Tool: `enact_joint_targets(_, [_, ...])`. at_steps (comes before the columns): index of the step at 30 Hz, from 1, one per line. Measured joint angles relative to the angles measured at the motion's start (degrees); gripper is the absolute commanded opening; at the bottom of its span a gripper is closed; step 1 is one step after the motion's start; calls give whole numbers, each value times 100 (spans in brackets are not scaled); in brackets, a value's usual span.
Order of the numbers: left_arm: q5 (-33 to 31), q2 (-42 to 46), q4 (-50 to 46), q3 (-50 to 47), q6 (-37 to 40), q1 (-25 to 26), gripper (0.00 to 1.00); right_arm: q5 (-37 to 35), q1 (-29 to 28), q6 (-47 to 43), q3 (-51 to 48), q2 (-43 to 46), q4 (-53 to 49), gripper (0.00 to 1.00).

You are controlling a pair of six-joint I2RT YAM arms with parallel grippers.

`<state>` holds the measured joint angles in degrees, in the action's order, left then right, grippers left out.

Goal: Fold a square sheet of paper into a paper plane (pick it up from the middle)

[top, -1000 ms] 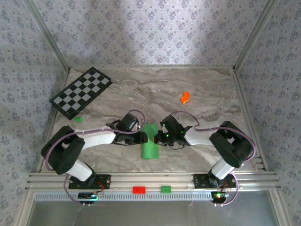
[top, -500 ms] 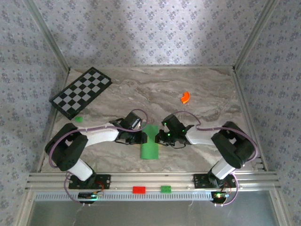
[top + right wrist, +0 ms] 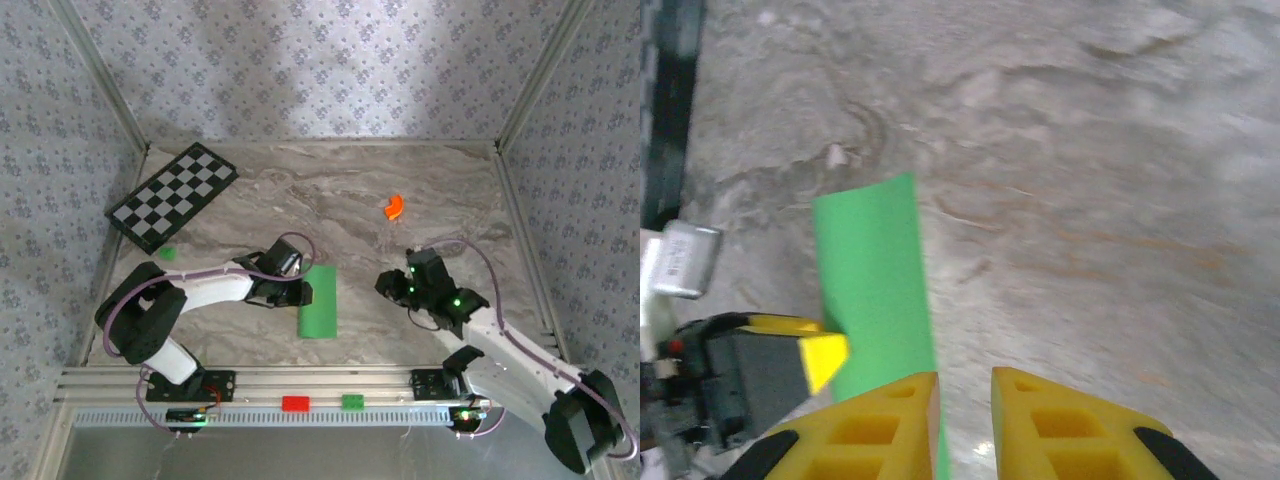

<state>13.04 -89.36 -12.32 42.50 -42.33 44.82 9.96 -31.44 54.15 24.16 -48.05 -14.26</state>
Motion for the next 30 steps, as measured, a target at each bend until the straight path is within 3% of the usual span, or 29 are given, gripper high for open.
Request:
enact_joint_targets(7, [-66, 22, 33, -28, -85, 31, 39, -79, 31, 293, -463, 664, -92, 24])
enact_joint_targets(30, [-22, -195, -289, 247, 138, 31, 43, -9, -7, 345, -463, 369, -46, 24])
